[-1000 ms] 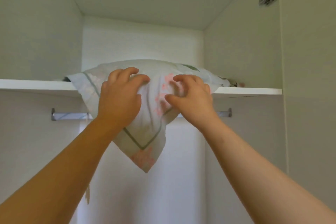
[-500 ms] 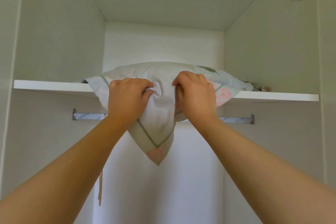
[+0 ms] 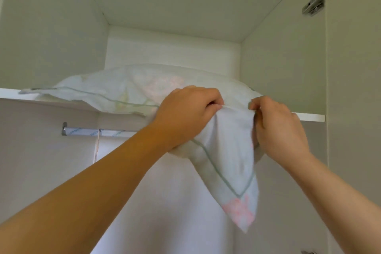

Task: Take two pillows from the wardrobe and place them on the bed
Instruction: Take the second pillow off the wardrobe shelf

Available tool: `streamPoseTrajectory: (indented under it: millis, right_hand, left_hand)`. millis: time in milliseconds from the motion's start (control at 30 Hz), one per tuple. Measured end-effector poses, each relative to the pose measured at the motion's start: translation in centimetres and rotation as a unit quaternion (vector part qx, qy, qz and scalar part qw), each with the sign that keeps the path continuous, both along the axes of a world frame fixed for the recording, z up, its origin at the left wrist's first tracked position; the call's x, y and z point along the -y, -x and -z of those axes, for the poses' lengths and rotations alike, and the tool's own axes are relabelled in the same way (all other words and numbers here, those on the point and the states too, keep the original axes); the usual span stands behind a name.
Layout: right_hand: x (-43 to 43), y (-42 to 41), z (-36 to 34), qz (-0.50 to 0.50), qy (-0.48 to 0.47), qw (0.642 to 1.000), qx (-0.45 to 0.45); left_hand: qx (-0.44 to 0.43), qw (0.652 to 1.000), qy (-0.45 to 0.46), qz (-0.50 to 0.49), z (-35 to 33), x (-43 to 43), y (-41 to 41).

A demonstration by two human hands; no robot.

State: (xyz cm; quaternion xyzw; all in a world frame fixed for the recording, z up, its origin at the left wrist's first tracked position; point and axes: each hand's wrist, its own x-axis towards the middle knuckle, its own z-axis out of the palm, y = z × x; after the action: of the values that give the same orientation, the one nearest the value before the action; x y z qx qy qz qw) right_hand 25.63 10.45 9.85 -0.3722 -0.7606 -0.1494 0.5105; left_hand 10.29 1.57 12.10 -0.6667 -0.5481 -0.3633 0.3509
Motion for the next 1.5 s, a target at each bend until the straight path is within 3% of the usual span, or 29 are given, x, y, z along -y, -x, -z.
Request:
streamPoseTrajectory:
  millis: [67,167,300,400,467,533,600,733,933,1100,1200,1233,1300,1367,1433,1500]
  right_hand:
    - [-0.4,-1.3,-0.7,0.012,0.017,0.999,-0.03]
    - [-0.1,-1.8,-2.2,-0.001,0.016,0.997,-0.074]
    - [1.5,0.1,-4.4,-0.05,-0.059,0.994,-0.077]
    - [1.8,2.9,-5.3,-0.038,-0.046,0.998,0.016]
    - [1.2,4.3,-5.5,-0.01,-0.018,0.996,0.09]
    - [0.3,5.0,-5.2,0.019,-0.029,0.993,0.112]
    - [-0.4,5.2,-4.6,0.036,-0.082,0.992,0.087]
    - [-0.9,5.3,-3.5,0.012,-0.126,0.99,0.057]
    - [0.0,4.1,-1.3,-0.054,-0.144,0.988,0.018]
    - [1.7,2.2,0.6,-0.1,-0.163,0.98,0.05]
    - [2.3,1.4,1.7,-0.127,-0.178,0.974,0.069]
    - [2.3,1.3,2.0,-0.133,-0.178,0.972,0.068]
    - [2.2,1.3,2.5,-0.143,-0.165,0.974,0.065]
    - [2.0,1.6,3.0,-0.147,-0.146,0.976,0.059]
    - [2.0,1.9,3.5,-0.148,-0.132,0.979,0.054]
    - [1.8,2.0,3.8,-0.151,-0.127,0.979,0.048]
  left_hand:
    - [-0.005,0.999,-0.046,0.009,-1.4,0.3,-0.5]
    - [-0.023,0.99,-0.114,-0.075,-4.1,0.8,1.0]
    - [-0.028,0.976,0.039,-0.211,-6.8,-0.3,4.4]
    - [-0.007,0.958,0.185,-0.218,-8.2,-1.2,7.1]
    - [-0.03,0.947,0.237,-0.215,-8.6,-1.6,8.3]
    - [-0.04,0.953,0.211,-0.216,-8.1,-1.8,8.6]
    - [-0.049,0.969,0.128,-0.207,-7.2,-2.1,8.5]
    - [-0.081,0.974,0.019,-0.21,-5.0,-2.4,8.1]
    - [-0.112,0.977,-0.035,-0.175,-3.0,-0.3,7.1]
    - [-0.174,0.974,-0.069,-0.128,-0.9,2.8,7.2]
    - [-0.241,0.96,0.004,-0.139,-0.9,5.6,6.2]
    - [-0.223,0.961,0.07,-0.15,-1.7,6.6,5.6]
    - [-0.087,0.972,0.184,-0.114,-4.0,8.1,4.1]
    - [0.014,0.984,0.162,-0.076,-6.7,7.0,3.7]
    - [0.036,0.979,0.118,-0.16,-8.5,4.1,3.4]
    - [0.084,0.95,0.154,-0.258,-8.7,1.0,3.8]
